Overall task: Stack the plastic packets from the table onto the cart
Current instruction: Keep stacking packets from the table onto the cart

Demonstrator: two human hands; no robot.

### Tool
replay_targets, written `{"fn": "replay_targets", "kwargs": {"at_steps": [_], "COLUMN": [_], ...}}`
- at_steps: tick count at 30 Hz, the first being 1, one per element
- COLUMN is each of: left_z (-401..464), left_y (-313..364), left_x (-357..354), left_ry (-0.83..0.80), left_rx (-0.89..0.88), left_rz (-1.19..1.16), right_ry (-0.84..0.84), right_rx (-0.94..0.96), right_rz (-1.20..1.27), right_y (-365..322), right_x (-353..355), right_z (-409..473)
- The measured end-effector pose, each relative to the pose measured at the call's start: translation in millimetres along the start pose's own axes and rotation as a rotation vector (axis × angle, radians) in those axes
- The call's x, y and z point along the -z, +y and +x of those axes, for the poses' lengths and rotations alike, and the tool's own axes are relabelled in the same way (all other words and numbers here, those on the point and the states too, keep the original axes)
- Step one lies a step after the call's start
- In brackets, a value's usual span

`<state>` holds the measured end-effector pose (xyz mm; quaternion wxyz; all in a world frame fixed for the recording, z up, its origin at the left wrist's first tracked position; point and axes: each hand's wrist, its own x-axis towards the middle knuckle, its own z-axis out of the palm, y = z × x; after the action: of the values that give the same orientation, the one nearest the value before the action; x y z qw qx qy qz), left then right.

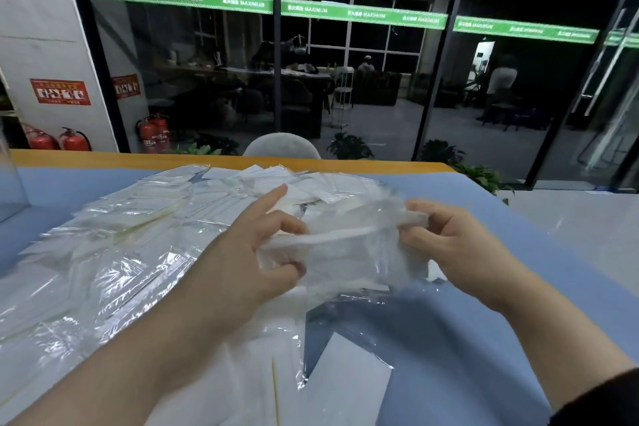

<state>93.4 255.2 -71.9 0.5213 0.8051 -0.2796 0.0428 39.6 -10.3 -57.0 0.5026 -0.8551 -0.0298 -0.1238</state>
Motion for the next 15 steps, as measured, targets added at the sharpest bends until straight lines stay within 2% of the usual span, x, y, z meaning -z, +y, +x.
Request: {"fn": "replay_targets", "kwargs": {"at_steps": [5, 8, 10, 15], "left_z": [-4.9, -5.0, -4.1, -0.9], "left_y": [-2.3, -2.2, -2.6, -10.0], "left_x": [-9.2, -9.9, -8.8, -11.8], "left_ry": [-0.163, -0.157, -0.144, -0.198], "left_rx": [0.059, 0.056, 0.093, 0.045], "left_rz": [0.068, 0.095, 0.091, 0.296], "right_ry": [-0.106, -0.094, -0.151, -0.262], "right_rx": [-0.003, 0.012, 0.024, 0.018], "right_rz": [-0.060, 0.002, 0.024, -0.298], "right_y": [1.4, -2.2, -7.4, -6.1], "right_x": [-13.6, -13.4, -13.2, -23.4], "right_z": [0.7, -1.0, -4.3, -5.2]}}
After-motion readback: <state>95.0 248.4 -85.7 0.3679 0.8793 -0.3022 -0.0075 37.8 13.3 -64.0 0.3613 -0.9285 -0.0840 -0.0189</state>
